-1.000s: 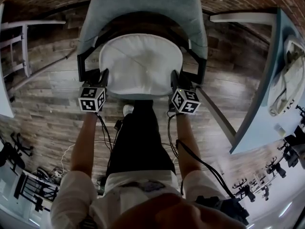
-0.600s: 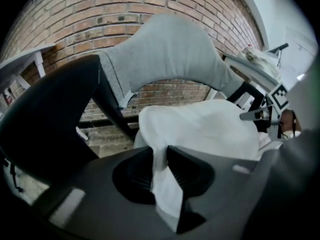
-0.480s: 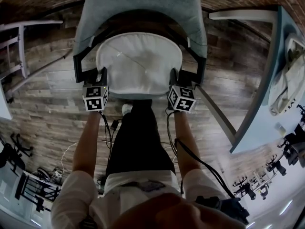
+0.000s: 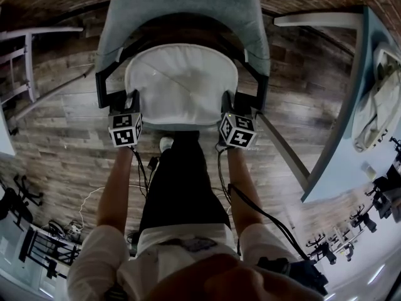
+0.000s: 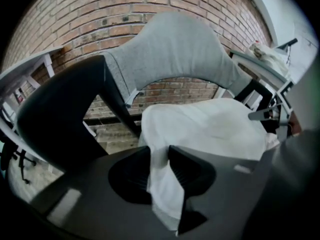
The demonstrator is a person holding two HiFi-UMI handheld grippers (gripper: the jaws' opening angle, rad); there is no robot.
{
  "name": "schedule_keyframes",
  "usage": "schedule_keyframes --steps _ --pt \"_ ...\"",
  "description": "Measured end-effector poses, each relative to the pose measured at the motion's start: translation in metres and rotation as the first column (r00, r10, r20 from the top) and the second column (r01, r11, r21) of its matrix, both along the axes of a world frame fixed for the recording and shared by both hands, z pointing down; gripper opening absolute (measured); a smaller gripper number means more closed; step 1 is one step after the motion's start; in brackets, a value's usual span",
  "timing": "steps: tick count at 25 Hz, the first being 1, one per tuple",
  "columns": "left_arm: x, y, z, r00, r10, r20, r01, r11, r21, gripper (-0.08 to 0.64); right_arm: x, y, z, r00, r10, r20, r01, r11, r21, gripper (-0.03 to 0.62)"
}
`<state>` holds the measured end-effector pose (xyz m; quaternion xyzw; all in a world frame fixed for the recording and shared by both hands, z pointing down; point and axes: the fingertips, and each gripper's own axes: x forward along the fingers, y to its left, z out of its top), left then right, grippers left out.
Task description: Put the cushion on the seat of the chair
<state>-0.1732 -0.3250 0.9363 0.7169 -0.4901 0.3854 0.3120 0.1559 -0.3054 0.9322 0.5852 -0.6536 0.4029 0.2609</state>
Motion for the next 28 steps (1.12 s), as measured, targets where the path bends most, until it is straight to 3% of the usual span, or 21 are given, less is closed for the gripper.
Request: schedule_keyframes --steps 8,15,21,28 --pt "-0.008 0.009 -0.001 0.999 -0.019 0.031 0.019 1.000 0.001 0.123 0.009 0.011 0.000 1.000 0.005 -0.018 -0.005 1.000 -0.006 0.127" --pt "-0.016 0.016 -0.011 0.998 -0.037 0.043 0.035 0.999 0.032 0.127 0.013 0.020 -0.011 0.999 0.039 -0.006 -0.039 0.999 0.022 0.127" --pt "-0.015 0.019 -0.023 0.999 -0.014 0.030 0.012 0.998 0.058 0.127 0.019 0.022 -0.026 0.997 0.055 -0.055 -0.052 0.996 0.068 0.127" --pt "-0.014 0.031 -0.075 0.999 0.006 -0.031 -0.002 0.992 0.127 0.127 -0.019 0.038 -0.072 0.997 0.014 0.080 -0.023 0.993 0.112 0.123"
